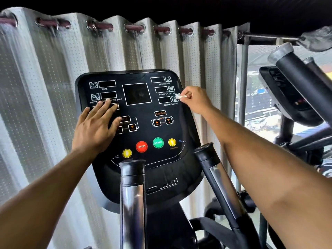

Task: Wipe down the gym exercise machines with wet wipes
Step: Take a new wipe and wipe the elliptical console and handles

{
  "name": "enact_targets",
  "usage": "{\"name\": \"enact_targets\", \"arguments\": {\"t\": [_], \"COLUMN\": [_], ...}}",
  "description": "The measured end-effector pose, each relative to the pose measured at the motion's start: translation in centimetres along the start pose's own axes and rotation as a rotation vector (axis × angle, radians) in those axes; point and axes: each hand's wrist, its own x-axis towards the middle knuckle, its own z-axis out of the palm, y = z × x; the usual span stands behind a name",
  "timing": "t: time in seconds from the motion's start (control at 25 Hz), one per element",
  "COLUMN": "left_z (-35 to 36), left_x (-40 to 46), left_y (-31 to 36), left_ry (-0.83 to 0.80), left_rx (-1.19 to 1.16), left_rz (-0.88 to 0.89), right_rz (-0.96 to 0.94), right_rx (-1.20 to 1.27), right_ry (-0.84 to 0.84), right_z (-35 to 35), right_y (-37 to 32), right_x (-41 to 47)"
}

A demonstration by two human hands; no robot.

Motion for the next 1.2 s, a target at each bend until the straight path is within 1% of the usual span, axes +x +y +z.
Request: {"name": "enact_targets", "arguments": {"t": [0.12, 0.28, 0.36, 0.44, 0.52, 0.6, 0.76, 0.88, 0.96, 1.04, 1.12, 1.2], "left_z": [-0.1, -0.5, -0.5, -0.4, -0.3, -0.2, -0.1, 0.0, -0.2, -0.2, -0.5, -0.8], "left_x": [-0.3, -0.7, -0.7, -0.7, -0.7, -0.7, -0.5, -0.5, -0.4, -0.4, -0.8, -1.7], "left_y": [0.0, 0.5, 0.6, 0.6, 0.6, 0.6, 0.6, 0.4, 0.3, 0.5, 0.7, 1.1], "left_ry": [-0.011, -0.036, -0.041, -0.045, -0.034, -0.033, -0.035, -0.023, -0.019, -0.028, -0.031, 0.000], "left_rx": [0.011, 0.021, 0.027, 0.038, 0.031, 0.029, 0.051, 0.030, 0.019, 0.013, -0.023, -0.090], "left_rz": [-0.013, -0.018, -0.021, -0.020, -0.029, -0.023, -0.018, -0.021, -0.020, -0.018, -0.041, -0.108], "right_rz": [0.015, 0.035, 0.073, 0.114, 0.105, 0.089, 0.133, 0.135, 0.110, 0.061, 0.030, -0.002], "right_rx": [0.068, 0.275, 0.306, 0.329, 0.348, 0.329, 0.261, 0.270, 0.223, 0.175, 0.121, -0.016], "right_ry": [-0.126, -0.292, -0.314, -0.269, -0.213, -0.154, -0.040, -0.001, -0.034, -0.105, -0.241, -0.343], "right_z": [-0.8, -1.7, -1.4, -1.1, -0.9, -0.7, -0.2, 0.1, 0.1, -0.4, -1.4, -2.5], "right_y": [1.4, 4.4, 5.3, 5.5, 4.9, 3.7, 1.5, 1.3, 2.1, 3.1, 3.6, 3.3], "right_x": [-3.9, -11.8, -14.0, -14.3, -13.1, -11.1, -7.1, -7.5, -9.4, -11.7, -13.0, -12.0]}}
